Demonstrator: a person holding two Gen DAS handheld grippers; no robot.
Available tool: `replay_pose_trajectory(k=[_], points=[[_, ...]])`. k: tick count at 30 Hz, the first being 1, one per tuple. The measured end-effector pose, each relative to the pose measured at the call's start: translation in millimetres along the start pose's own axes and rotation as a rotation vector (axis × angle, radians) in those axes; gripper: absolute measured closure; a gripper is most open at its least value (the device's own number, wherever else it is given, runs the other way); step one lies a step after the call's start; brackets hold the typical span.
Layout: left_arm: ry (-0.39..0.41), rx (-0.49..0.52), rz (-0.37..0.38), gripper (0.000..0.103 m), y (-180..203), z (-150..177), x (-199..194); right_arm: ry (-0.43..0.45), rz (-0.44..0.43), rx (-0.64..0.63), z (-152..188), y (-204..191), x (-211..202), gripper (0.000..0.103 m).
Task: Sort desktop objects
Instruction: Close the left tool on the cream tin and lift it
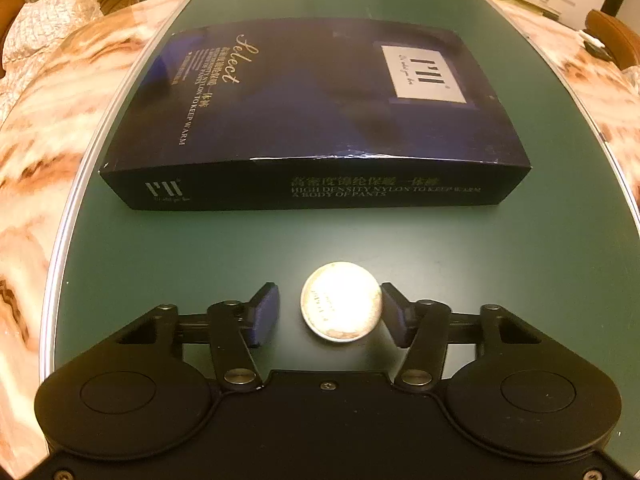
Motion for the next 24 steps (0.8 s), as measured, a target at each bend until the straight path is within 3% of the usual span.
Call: replay_pose_trajectory(k=[4,14,24], points=[[-0.003,0.005,0.003,0.062,2,0,-1,-0.006,0.004,0.007,2,2,2,0.025],[-0.002,0.008,0.011,0.062,-1,2,-9,0.005,0.003,0.008,2,1,-3,0.025],[0.052,0.025,0.014,0.062,-14,14,-73,0.025,-0.009,0.004,2,-7,-15,0.025]])
Point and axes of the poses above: each gripper's, at about its wrist camera, not at the fingertips, and x roughly the way its jaws point, y to its right, z to its underside, the point moved 7 cm from there along x, roughly the way its jaws point, and after that the axes turned 2 degrees about -x, right-handed, at the moved point
